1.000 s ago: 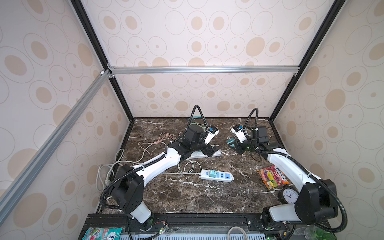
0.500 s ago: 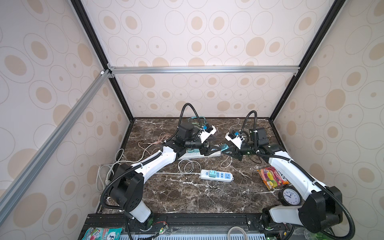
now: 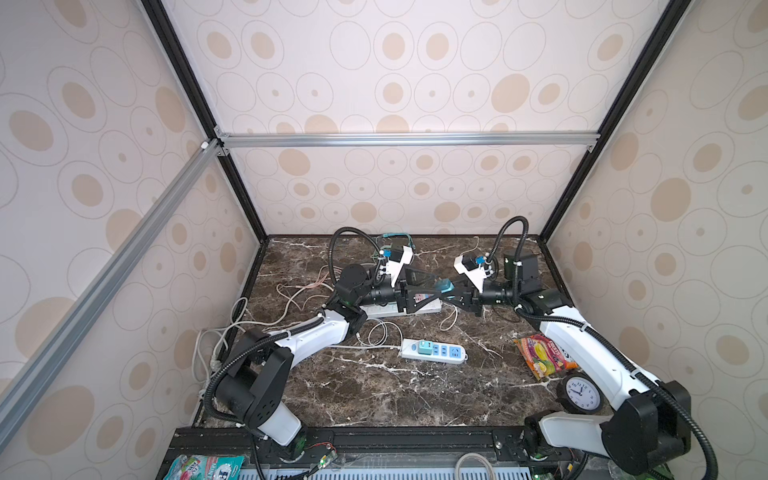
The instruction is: Insert the plug
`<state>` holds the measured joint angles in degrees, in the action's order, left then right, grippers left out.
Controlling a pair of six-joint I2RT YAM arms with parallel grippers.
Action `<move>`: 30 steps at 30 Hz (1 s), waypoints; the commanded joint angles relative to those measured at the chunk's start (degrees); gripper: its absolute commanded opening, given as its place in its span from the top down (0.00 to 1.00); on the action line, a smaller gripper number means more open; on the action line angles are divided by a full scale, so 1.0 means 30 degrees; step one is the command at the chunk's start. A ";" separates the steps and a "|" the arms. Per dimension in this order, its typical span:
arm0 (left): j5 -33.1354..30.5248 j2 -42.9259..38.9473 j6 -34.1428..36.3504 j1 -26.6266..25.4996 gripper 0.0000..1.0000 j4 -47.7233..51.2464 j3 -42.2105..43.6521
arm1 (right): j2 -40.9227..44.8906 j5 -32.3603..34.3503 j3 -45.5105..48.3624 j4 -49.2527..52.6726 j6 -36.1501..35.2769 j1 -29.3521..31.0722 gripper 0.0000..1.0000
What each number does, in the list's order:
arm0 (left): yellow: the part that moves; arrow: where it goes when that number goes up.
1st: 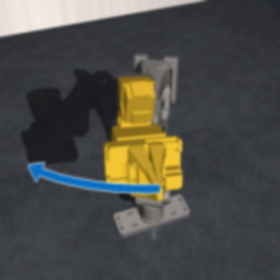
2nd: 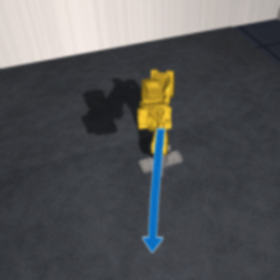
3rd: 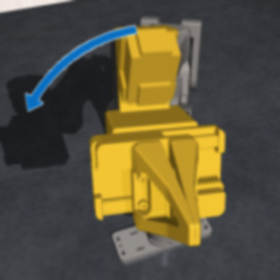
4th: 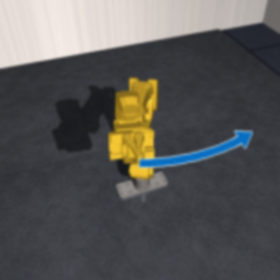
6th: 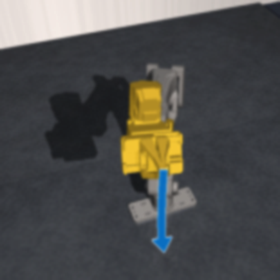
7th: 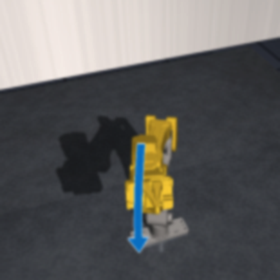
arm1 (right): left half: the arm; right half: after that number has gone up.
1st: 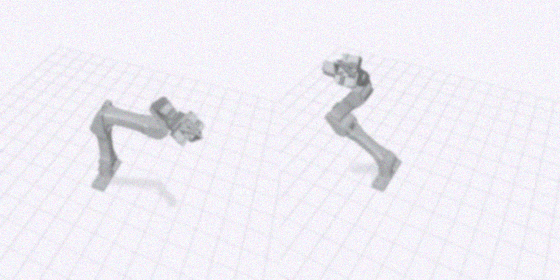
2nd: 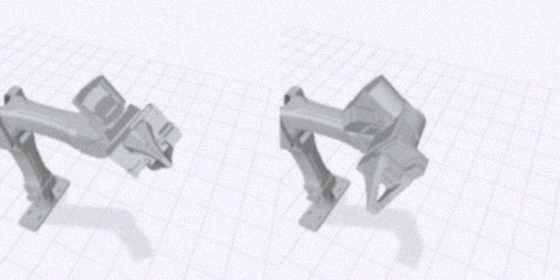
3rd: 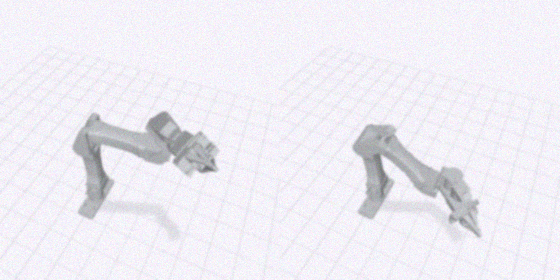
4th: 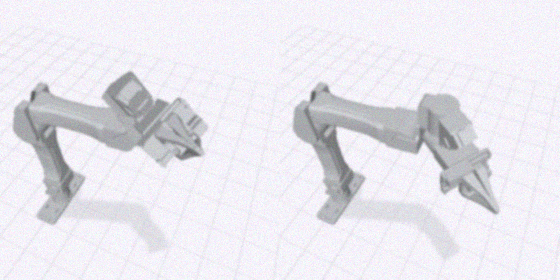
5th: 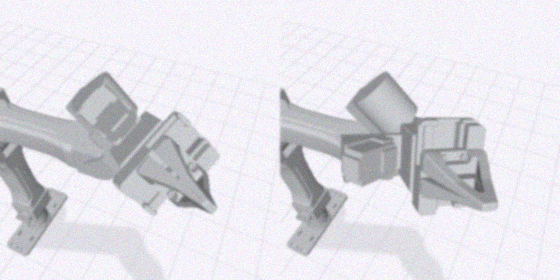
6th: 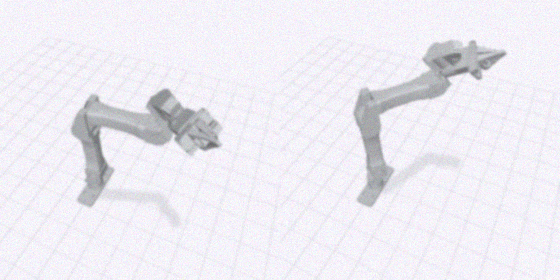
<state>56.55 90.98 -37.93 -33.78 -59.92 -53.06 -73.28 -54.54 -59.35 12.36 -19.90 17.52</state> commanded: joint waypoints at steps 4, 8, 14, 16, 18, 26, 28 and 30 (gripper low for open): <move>0.0525 0.0845 -0.1446 0.0078 0.33 -0.1390 -0.0738 | -0.0239 -0.1177 -0.0093 -0.0414 0.0273 0.0404 0.80; 0.1053 0.0975 -0.1348 0.0069 0.34 -0.1043 -0.0772 | -0.0331 -0.1275 -0.0125 -0.0623 0.0421 0.0451 0.80; 0.1510 0.1342 -0.2790 0.0067 0.50 -0.2847 -0.0618 | -0.0648 -0.1579 -0.0211 -0.1200 0.0690 0.0650 0.80; 0.1503 0.1386 -0.2781 0.0070 0.58 -0.2846 -0.0676 | -0.0726 -0.1594 -0.0225 -0.1355 0.0767 0.0723 0.79; 0.1565 0.1459 -0.2810 0.0076 0.62 -0.2794 -0.0727 | -0.0796 -0.1630 -0.0194 -0.1523 0.0840 0.0775 0.80; 0.2344 0.1810 -0.3091 0.0078 0.69 -0.2889 -0.0771 | -0.0879 -0.1679 -0.0076 -0.2363 0.1294 0.0854 0.79; 0.2625 0.1888 -0.3312 0.0083 0.77 -0.3245 -0.0797 | -0.0916 -0.1733 -0.0074 -0.2477 0.1436 0.0848 0.79; 0.3014 0.1987 -0.3491 0.0081 0.86 -0.3488 -0.0881 | -0.0946 -0.1795 -0.0002 -0.2774 0.1658 0.0848 0.79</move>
<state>62.83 95.94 -44.91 -32.93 -68.36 -53.67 -75.37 -61.98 -59.33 8.75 -14.26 19.64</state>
